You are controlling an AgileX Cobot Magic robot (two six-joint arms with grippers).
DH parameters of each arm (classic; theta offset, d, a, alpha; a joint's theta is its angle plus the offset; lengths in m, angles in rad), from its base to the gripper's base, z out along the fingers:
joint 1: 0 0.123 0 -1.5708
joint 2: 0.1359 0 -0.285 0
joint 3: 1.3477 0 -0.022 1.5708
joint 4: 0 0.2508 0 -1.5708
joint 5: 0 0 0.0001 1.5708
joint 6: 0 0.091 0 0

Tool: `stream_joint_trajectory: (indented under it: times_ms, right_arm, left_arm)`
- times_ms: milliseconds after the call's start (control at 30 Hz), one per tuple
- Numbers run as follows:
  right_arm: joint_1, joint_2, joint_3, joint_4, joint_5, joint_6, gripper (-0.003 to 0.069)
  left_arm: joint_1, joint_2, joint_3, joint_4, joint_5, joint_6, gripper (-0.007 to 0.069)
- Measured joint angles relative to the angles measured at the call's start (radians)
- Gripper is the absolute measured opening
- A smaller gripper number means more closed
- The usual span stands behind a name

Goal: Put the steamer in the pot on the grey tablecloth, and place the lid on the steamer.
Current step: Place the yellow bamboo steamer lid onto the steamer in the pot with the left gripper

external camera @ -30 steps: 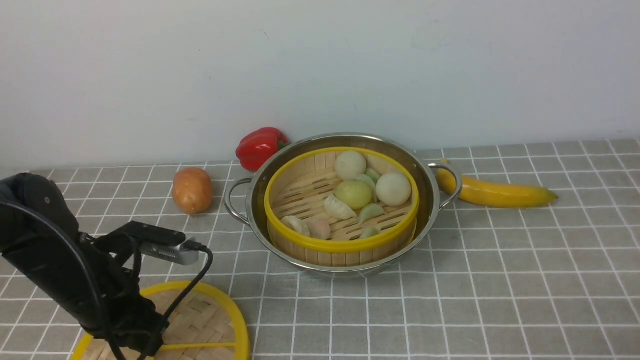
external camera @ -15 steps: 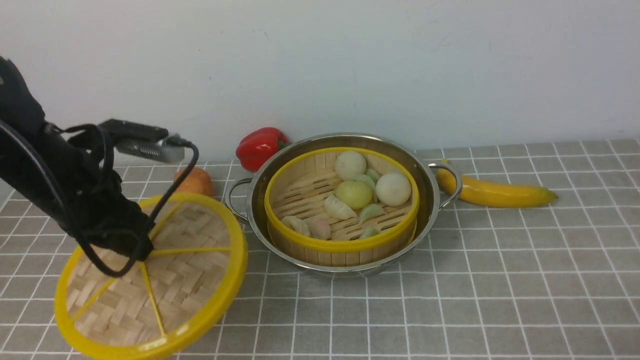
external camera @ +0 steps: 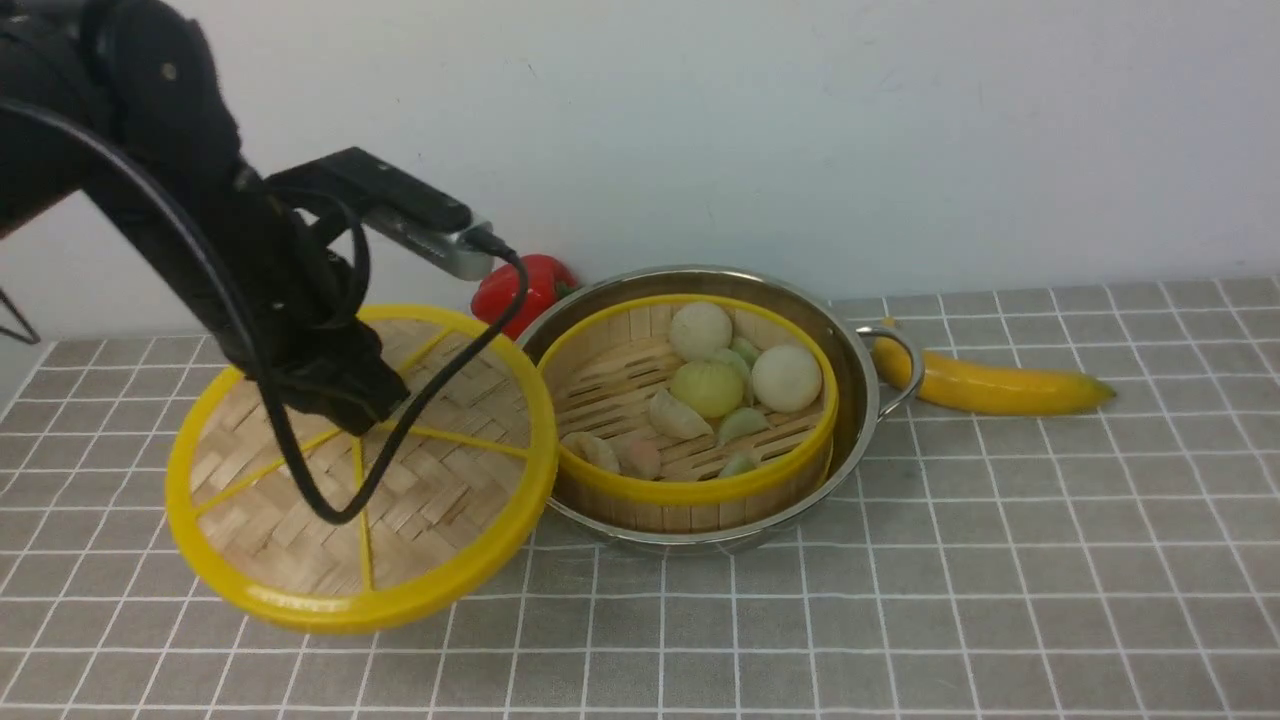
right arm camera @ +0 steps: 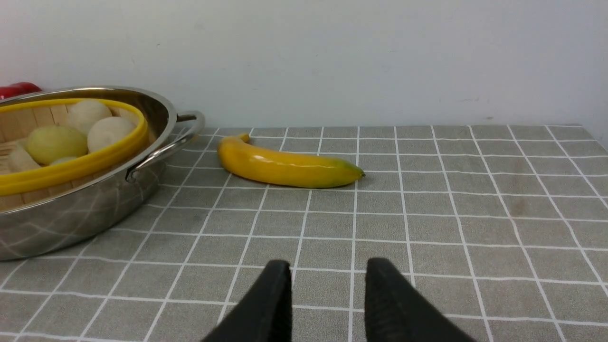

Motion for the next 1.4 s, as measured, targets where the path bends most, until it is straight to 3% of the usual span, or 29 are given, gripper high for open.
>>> stream_joint_trajectory:
  times_ms: [600,967,1400]
  right_arm:
    - [0.000,0.000,0.000,0.000,0.000,0.000,0.0240]
    - [0.000,0.000,0.000,0.000,0.000,0.000,0.0243]
    - [0.000,0.000,0.000,0.000,0.000,0.000,0.0243]
  left_arm:
    - [-0.174,0.304,-0.501,0.027,0.003,0.022,0.0123]
    - [-0.279,0.378,-0.547,0.059,0.003,0.178,0.0123]
    - [-0.283,0.402,-0.548,0.083,0.001,0.251,0.0123]
